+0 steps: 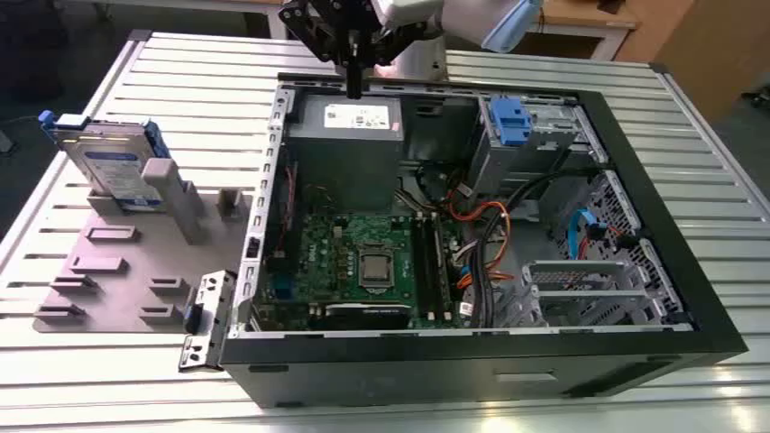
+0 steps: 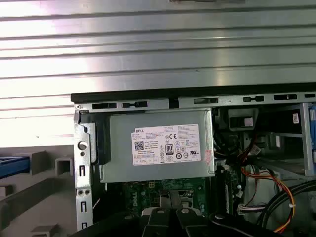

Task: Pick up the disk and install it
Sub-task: 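Reach for the disk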

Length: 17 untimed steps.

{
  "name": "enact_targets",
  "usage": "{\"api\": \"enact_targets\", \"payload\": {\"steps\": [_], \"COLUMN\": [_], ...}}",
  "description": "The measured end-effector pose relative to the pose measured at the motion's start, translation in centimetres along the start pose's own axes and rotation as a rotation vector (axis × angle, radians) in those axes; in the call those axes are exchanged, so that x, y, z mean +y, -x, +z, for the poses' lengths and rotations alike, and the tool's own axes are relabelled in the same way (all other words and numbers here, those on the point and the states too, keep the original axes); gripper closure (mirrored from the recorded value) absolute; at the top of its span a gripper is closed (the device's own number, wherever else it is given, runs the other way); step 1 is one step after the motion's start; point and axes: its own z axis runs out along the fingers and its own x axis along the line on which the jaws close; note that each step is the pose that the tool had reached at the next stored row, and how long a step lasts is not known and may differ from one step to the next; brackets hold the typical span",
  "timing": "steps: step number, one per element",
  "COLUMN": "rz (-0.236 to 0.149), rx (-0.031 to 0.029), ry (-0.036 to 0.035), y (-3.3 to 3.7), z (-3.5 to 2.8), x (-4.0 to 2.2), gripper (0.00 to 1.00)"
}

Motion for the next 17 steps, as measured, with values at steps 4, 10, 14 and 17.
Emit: {"api": "enact_targets", "payload": {"steps": [4, 10, 14, 17], "rz": [0.000, 0.000, 0.000, 0.000], "rx": [0.0000, 0.0001, -0.0001, 0.0000], "ry": [-0.0001, -0.0001, 0.0000, 0.0000], "y": [0.00, -0.06, -0.32, -0.67], "z": [0.00, -0.01, -0.01, -0.02], "x": [0.00, 0.00, -0.03, -0.05], "gripper": [0.89, 0.89, 0.89, 0.89]}}
